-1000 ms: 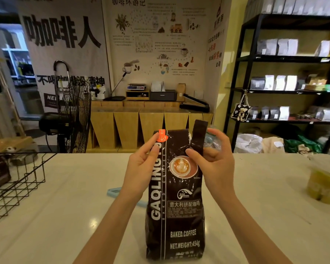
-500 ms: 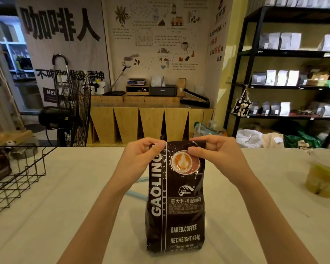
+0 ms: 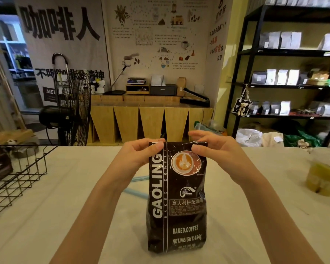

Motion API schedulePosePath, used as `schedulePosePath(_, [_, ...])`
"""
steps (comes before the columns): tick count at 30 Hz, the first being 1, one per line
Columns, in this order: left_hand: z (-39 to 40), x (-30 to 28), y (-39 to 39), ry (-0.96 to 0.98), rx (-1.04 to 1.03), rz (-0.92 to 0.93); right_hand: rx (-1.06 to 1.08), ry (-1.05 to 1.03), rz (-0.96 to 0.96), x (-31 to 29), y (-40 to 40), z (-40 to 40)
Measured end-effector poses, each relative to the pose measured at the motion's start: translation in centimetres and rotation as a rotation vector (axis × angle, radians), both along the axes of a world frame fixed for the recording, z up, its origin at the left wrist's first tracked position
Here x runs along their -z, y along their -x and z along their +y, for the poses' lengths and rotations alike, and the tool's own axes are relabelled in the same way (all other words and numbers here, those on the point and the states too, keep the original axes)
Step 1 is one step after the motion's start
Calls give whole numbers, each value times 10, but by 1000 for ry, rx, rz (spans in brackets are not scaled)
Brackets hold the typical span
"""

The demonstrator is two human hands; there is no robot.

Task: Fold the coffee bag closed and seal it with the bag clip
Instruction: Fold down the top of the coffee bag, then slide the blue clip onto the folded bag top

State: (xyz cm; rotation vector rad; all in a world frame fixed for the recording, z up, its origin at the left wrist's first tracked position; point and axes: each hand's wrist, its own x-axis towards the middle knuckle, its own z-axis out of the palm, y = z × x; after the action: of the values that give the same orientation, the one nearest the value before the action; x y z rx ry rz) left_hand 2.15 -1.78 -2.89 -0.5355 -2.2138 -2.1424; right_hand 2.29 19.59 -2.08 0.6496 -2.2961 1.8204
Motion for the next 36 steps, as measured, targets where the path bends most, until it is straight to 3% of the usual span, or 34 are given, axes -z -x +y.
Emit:
schedulePosePath(4, [6,0,-1,-106,64,-101,-32,37,-77,5,3,-1])
schedulePosePath(9, [10,4,4,-155,-10,-149,-2,123,-106,8,6,-3])
schedulePosePath(20, [23,11,4,-162,-182,-81,41,237,-229,10,10,-10])
schedulePosePath(24, [16,9,3,38,-129,42,42,206,-251,14,12,-9])
schedulePosePath(28, [-12,8,12,156,64,-100,40,199,-249,17,15,-9])
schedulePosePath(34, [-74,65,56,1080,-119,-59,33,242,-300,22,17,-12])
schedulePosePath(36, [-91,83,66,1136,-178,-89,10,241,-298,22,17,-12])
